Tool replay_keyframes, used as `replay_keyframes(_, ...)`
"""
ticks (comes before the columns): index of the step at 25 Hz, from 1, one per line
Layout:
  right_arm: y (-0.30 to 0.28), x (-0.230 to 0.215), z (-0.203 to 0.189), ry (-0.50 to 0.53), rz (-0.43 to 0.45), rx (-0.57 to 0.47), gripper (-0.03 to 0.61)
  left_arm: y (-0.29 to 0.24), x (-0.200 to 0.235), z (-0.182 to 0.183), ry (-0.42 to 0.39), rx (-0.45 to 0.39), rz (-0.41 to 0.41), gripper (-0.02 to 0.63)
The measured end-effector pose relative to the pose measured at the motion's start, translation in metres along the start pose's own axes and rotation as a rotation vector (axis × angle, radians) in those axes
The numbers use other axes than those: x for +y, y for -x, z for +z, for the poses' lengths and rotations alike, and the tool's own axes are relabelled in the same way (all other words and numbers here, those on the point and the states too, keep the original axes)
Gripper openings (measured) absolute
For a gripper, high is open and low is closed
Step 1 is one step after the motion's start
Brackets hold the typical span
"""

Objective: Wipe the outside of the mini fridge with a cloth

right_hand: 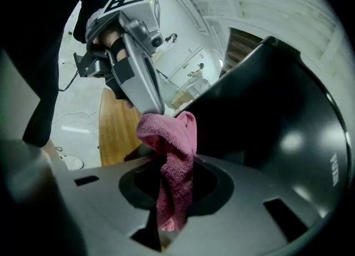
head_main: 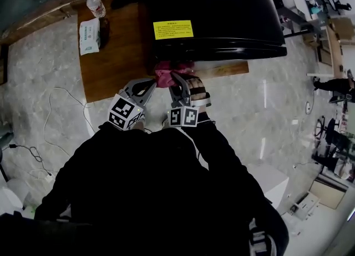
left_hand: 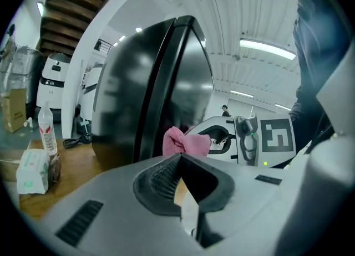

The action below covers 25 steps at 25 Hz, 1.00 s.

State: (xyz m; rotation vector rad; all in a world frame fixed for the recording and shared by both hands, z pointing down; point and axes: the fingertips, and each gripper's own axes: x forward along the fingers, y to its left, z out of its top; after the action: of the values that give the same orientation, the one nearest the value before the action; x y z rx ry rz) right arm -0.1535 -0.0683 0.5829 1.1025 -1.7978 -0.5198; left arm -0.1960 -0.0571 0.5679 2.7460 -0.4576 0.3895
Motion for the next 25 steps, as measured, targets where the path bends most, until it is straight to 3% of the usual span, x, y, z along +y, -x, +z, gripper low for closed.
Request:
replay_keyframes(10, -0.054, 0.074, -0.056, -0.043, 0.134, 0.119, 0.084, -0.04, 0.028, -0.091, 0.043, 0.176, -0.016, 0.006)
replay_keyframes(14, -0.07, 0.097, -0.069, -0.053, 0.189, 0.171, 0.084, -0.049, 0.04, -0.122, 0.098, 0.228, 0.006, 0.006)
replay_keyframes(17, -0.082, 0.115, -0.08, -0.067, 0.224, 0.207, 0.084, -0.053, 0.049, -0.139, 0.142, 0.246, 0.026, 0.006)
replay_keyframes(25, -0.108, 0.156, -0.108, -0.114, 0.305, 0.302, 0.084, -0.058, 0.06, -0.166, 0.166, 0.302, 0.043, 0.006)
